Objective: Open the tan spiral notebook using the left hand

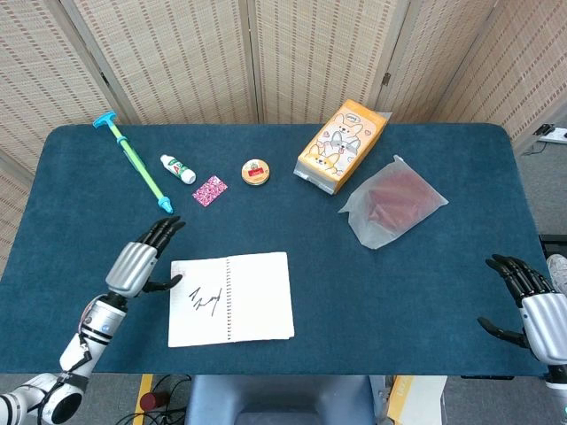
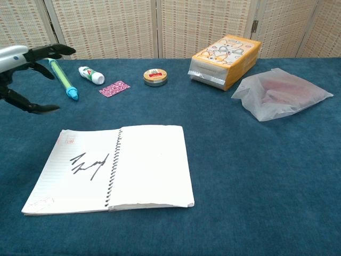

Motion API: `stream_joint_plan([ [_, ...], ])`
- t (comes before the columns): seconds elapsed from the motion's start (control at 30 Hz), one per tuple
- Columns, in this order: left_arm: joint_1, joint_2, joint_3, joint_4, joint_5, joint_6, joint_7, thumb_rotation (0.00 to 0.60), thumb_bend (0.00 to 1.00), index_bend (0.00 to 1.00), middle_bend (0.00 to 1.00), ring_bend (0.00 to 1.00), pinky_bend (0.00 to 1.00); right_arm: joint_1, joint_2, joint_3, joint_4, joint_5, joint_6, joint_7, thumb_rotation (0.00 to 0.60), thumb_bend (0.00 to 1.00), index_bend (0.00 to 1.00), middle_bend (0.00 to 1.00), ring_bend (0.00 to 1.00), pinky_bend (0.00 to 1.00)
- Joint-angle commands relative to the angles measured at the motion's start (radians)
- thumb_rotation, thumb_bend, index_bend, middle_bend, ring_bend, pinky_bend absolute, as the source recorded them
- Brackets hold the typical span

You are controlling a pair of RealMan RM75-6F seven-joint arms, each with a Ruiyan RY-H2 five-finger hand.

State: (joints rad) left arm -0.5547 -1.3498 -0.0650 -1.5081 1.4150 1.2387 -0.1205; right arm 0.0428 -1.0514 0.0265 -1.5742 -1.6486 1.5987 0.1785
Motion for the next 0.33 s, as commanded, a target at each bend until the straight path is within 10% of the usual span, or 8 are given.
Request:
stream_joint_plan([
  [0.03, 0.043, 0.032, -0.012, 0.023, -0.054, 0.02, 0.0, 0.6, 0.27, 0.0, 0.06, 0.0, 0.26, 0.003, 0.003, 0.0, -0.003, 0.003, -0.006, -0.005, 0.6, 0.12, 0.14, 0.16, 0.13, 0.22],
  [0.33, 0.17, 0.068, -0.007, 0.105, -0.16, 0.099, 0.114, 0.6, 0.27, 0.14, 0.06, 0.0, 0.26, 0.018, 0.008, 0.002, -0.015, 0.034, -0.056, -0.027, 0.6, 0.13, 0.14, 0.16, 0.13, 0.22],
])
